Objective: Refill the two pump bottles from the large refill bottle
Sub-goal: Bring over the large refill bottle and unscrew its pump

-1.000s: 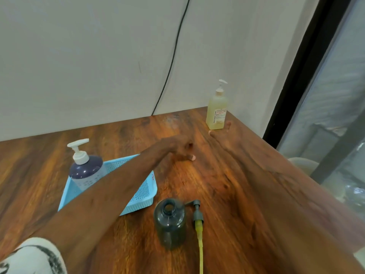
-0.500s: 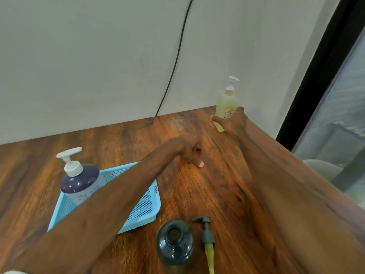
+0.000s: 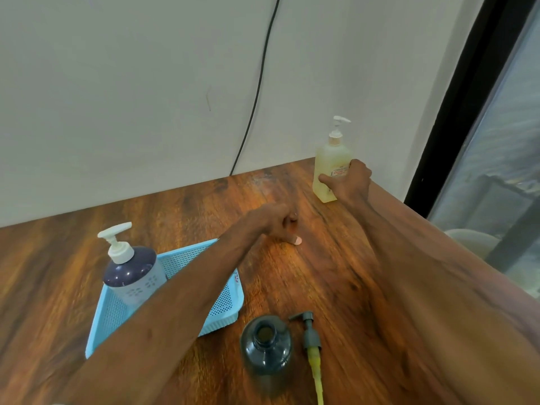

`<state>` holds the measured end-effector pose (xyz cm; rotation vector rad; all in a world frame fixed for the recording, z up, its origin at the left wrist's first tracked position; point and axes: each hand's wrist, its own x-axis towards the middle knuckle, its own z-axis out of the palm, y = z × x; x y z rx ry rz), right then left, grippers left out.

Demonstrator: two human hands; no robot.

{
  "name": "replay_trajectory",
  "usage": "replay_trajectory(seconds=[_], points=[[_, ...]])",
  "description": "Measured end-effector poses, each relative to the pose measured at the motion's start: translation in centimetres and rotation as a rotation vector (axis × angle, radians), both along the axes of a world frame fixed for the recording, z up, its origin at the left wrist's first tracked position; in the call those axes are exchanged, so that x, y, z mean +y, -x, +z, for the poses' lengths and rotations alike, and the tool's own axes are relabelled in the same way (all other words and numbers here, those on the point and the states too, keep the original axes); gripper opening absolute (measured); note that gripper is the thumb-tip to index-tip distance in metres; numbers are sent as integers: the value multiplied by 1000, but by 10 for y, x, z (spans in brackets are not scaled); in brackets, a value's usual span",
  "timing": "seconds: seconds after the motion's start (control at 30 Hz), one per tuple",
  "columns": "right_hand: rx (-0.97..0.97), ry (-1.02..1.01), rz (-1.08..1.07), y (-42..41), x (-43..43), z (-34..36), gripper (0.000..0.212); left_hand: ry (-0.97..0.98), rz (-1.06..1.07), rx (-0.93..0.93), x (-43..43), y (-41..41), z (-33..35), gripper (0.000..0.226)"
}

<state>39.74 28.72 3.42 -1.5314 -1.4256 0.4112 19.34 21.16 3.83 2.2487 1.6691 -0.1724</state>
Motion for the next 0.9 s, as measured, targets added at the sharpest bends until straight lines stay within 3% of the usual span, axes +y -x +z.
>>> replay_trajectory(seconds=[0.13, 0.2, 0.27, 0.4, 0.5, 0.67, 0.77, 0.9], points=[[-5, -77, 66, -1, -50, 23, 48, 13, 32, 33, -13, -8, 4, 80], [-7, -105, 110, -2, -77, 31, 44, -5, 26, 49, -24, -9, 7, 65], [-10, -114, 140, -5, -103, 37, 45, -12, -7, 27, -35, -6, 12, 41], [-20, -80, 196, -12, -155, 44, 60, 21, -38, -21, -71, 7, 36, 34], [15, -68, 237, -18, -194, 45, 64, -155, -3, -80, -106, 18, 59, 29], [-5, -78, 177, -32, -269, 34, 58, -533, 236, -488, -198, 35, 75, 20], [-43, -68, 178, -42, -309, 22, 72, -607, 362, -700, -263, 36, 60, 10], [-45, -69, 197, -54, -353, 7, 70, -729, 494, -713, -335, 29, 37, 17]])
